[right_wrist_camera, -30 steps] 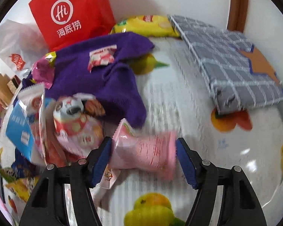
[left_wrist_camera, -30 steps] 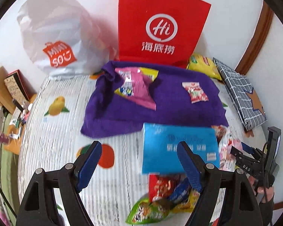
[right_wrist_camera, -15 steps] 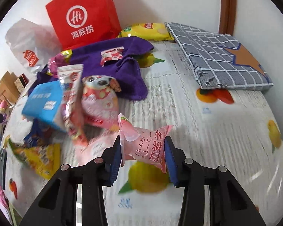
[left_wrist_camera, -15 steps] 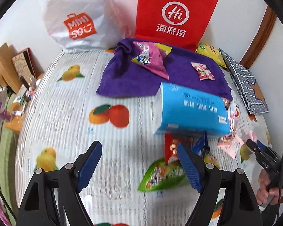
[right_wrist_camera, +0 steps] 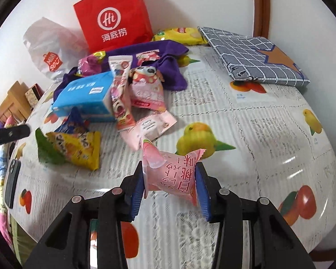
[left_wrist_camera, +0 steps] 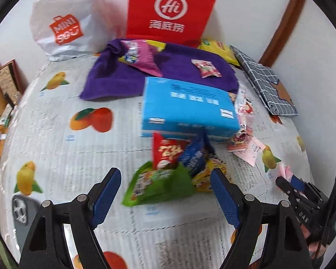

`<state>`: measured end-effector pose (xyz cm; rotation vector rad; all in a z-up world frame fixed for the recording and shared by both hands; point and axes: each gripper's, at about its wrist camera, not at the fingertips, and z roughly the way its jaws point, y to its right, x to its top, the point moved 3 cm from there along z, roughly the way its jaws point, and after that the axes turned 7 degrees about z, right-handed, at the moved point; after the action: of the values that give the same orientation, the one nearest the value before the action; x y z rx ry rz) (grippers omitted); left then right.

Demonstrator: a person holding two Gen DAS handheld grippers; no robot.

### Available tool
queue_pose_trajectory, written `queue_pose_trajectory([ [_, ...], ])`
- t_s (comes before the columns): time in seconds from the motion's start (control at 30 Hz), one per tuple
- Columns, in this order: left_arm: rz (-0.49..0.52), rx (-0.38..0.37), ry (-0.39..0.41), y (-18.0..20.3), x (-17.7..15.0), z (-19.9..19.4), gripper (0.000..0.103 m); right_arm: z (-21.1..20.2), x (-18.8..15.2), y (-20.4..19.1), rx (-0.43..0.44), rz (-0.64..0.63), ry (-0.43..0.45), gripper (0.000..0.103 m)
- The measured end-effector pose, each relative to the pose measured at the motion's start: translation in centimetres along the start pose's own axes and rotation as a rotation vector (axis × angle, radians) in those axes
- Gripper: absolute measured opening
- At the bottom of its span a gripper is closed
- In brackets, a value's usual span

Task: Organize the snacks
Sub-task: 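Grasp a pink candy packet with the right tool while the left tool reaches the green bag, then close the left tool on the green bag and lift it while the right tool lifts its packet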

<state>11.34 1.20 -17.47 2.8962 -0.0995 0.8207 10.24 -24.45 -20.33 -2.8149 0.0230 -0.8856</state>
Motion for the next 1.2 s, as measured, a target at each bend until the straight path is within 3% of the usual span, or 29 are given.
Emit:
queue_pose_trajectory([
  [0.17, 0.012, 0.012, -0.050, -0.6, -0.7, 2.6, 0.081, -0.2, -0.5, -1.4, 0.003, -0.029, 0.004, 0.043],
  [0.4, -0.018, -0.042, -0.079, -1.8, -1.5, 4.4, 0.081, 2.1, -0.5, -3.5, -0.002, -0.079, -0.021, 0.043],
  [0.53, -0.016, -0.056, -0.087, -1.9, -2.3, 5.7, 0.081, 3.3, -1.1, -4.3, -0.021, -0.118, 0.013, 0.044],
  [0.73, 0.012, -0.046, -0.008, -2.1, -2.7, 5.2, 0.067, 4.4, -1.4, -4.3, -0.008, -0.116, 0.056, 0.045],
  [0.87, 0.020, -0.052, 0.053, -2.6, -3.2, 5.0, 0.066, 4.7, -1.2, -3.9, -0.002, -0.101, 0.088, 0.046],
  [1.03, 0.045, 0.026, 0.140, -3.0, -3.8, 4.8, 0.069, 4.8, -1.3, -4.0, -0.010, -0.105, 0.095, 0.046],
  [1.2, 0.039, 0.034, 0.159, -3.1, -3.8, 4.9, 0.069, 4.7, -1.6, -4.4, -0.001, -0.132, 0.094, 0.047],
])
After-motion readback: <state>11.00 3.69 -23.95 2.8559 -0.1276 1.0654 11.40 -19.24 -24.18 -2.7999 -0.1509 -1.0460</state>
